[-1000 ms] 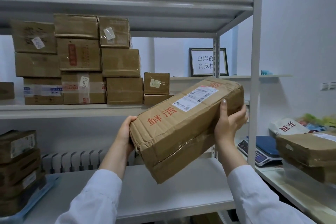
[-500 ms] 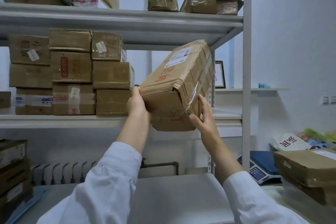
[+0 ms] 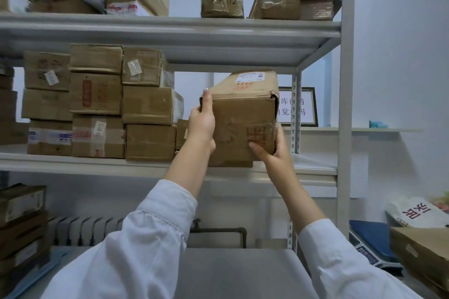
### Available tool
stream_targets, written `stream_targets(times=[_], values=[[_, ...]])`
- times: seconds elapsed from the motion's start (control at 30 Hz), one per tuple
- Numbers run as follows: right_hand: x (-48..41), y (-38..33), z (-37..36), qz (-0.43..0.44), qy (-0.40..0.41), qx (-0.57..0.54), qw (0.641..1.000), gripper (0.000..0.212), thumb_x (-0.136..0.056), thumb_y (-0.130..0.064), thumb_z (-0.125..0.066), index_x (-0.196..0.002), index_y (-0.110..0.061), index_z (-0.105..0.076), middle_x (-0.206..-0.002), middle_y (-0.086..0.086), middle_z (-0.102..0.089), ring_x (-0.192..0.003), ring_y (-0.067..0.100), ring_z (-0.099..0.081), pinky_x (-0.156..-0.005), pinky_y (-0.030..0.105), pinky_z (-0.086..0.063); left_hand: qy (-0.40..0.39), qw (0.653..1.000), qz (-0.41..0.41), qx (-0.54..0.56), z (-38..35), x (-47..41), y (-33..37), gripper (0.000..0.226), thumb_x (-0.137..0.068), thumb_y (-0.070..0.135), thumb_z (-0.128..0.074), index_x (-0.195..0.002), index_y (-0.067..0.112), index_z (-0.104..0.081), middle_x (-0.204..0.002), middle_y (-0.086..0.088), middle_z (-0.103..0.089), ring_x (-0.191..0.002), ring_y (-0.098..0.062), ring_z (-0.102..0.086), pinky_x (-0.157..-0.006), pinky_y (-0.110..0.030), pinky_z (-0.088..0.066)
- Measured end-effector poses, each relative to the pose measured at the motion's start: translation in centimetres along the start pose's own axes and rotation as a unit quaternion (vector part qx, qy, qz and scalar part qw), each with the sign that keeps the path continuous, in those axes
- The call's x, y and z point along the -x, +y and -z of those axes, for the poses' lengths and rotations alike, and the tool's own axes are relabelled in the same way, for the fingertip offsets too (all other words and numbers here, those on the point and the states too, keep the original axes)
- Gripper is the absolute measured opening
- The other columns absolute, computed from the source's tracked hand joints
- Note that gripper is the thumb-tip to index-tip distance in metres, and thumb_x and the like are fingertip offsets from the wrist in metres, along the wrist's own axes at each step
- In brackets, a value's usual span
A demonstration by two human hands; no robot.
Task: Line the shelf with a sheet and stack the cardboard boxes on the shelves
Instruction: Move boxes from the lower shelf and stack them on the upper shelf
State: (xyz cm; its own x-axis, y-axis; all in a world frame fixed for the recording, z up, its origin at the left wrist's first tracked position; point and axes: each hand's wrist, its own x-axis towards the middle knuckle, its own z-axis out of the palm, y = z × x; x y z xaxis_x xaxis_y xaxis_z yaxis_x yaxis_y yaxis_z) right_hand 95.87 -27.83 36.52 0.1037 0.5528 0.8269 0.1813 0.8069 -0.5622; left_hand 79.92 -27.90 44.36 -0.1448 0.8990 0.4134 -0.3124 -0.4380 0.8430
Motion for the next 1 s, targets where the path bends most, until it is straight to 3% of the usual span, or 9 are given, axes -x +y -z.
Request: stream_targets(times=[0.1,0.17,0.27,0.33,0.5,0.63,0.77,0.9,1.0], values=[[-1.3,0.1,0.0,-0.005,-0.003,-0.022,1.0,0.066,-0.082,-0.03,-0.071,-0.139,-0.025,-0.038,-0.124,-0.008,-0.06,-0.114,0.006,-0.058,-0.096,0.028,-0.049,-0.021,0.999,-0.044,-0.022,-0.3,-0.9,-0.2,0.087,-0.067,0.082,-0.041,-0.131,0.023,-0.044,-0.131,-0.004,-0.055,-0.12,-0.027,-0.051,-0.101,-0.054,-0.041],[-2.1,0.4,-0.1,-0.031,0.003,-0.045,0.998,0.061,-0.085,-0.026,-0.068,-0.138,-0.022,-0.039,-0.123,-0.006,-0.06,-0.113,0.008,-0.058,-0.096,0.028,-0.049,-0.037,0.996,-0.072,-0.034,-0.3,-1.1,-0.3,0.072,-0.081,0.07,-0.041,-0.132,0.02,-0.045,-0.131,-0.006,-0.055,-0.121,-0.027,-0.051,-0.102,-0.053,-0.041],[-3.0,1.6,-0.2,-0.075,0.003,-0.084,0.994,0.055,-0.087,-0.027,-0.067,-0.136,-0.017,-0.044,-0.124,0.0,-0.061,-0.114,0.014,-0.059,-0.1,0.036,-0.048,-0.065,0.993,-0.095,-0.025,0.0,-1.6,-1.0,0.038,-0.098,0.04,-0.041,-0.122,0.013,-0.053,-0.111,-0.003,-0.064,-0.101,-0.016,-0.061,-0.08,-0.034,-0.054],[-3.6,2.5,-0.3,-0.102,0.008,-0.108,0.989,0.051,-0.087,-0.027,-0.066,-0.134,-0.017,-0.047,-0.124,0.001,-0.063,-0.115,0.016,-0.059,-0.102,0.041,-0.047,-0.085,0.991,-0.096,-0.025,0.2,-2.1,-1.6,0.019,-0.101,0.023,-0.04,-0.113,0.016,-0.054,-0.102,0.002,-0.063,-0.09,-0.01,-0.061,-0.069,-0.024,-0.051],[-4.8,5.0,-0.9,-0.136,0.019,-0.123,0.983,0.04,-0.087,-0.02,-0.067,-0.125,-0.015,-0.054,-0.121,0.004,-0.064,-0.116,0.022,-0.06,-0.101,0.04,-0.047,-0.1,0.987,-0.099,-0.074,1.2,-4.4,-3.8,0.034,-0.098,0.004,-0.042,-0.131,0.009,-0.048,-0.121,-0.007,-0.059,-0.106,-0.018,-0.057,-0.08,-0.024,-0.05],[-5.5,6.8,-1.0,-0.141,0.032,-0.104,0.984,0.022,-0.088,-0.016,-0.065,-0.109,-0.02,-0.06,-0.107,-0.001,-0.068,-0.105,0.019,-0.063,-0.1,0.043,-0.048,-0.102,0.978,-0.108,-0.147,2.2,-6.3,-5.2,0.051,-0.093,0.003,-0.051,-0.142,0.01,-0.039,-0.136,-0.005,-0.052,-0.121,-0.018,-0.051,-0.093,-0.028,-0.046],[-6.0,7.9,-1.3,-0.134,0.029,-0.096,0.986,0.021,-0.088,-0.017,-0.065,-0.108,-0.022,-0.062,-0.108,-0.001,-0.068,-0.105,0.018,-0.063,-0.097,0.04,-0.049,-0.1,0.974,-0.117,-0.164,2.6,-7.7,-6.5,0.058,-0.09,0.001,-0.055,-0.144,0.011,-0.036,-0.143,-0.007,-0.045,-0.13,-0.02,-0.045,-0.105,-0.036,-0.042],[-6.3,8.1,-1.6,-0.123,0.037,-0.095,0.987,0.025,-0.09,-0.022,-0.062,-0.115,-0.02,-0.059,-0.105,-0.008,-0.067,-0.099,0.009,-0.062,-0.078,0.021,-0.048,-0.087,0.976,-0.122,-0.16,3.0,-8.3,-7.4,0.056,-0.089,0.001,-0.056,-0.142,0.01,-0.04,-0.142,-0.005,-0.046,-0.128,-0.019,-0.046,-0.107,-0.039,-0.041],[-6.3,8.5,-1.7,-0.136,0.049,-0.109,0.983,0.016,-0.092,-0.024,-0.059,-0.108,-0.026,-0.057,-0.099,-0.013,-0.065,-0.092,0.005,-0.06,-0.069,0.02,-0.043,-0.002,0.965,-0.167,-0.203,3.7,-8.3,-7.7,0.039,-0.088,-0.002,-0.053,-0.126,0.007,-0.056,-0.125,-0.008,-0.059,-0.113,-0.019,-0.055,-0.097,-0.031,-0.045]])
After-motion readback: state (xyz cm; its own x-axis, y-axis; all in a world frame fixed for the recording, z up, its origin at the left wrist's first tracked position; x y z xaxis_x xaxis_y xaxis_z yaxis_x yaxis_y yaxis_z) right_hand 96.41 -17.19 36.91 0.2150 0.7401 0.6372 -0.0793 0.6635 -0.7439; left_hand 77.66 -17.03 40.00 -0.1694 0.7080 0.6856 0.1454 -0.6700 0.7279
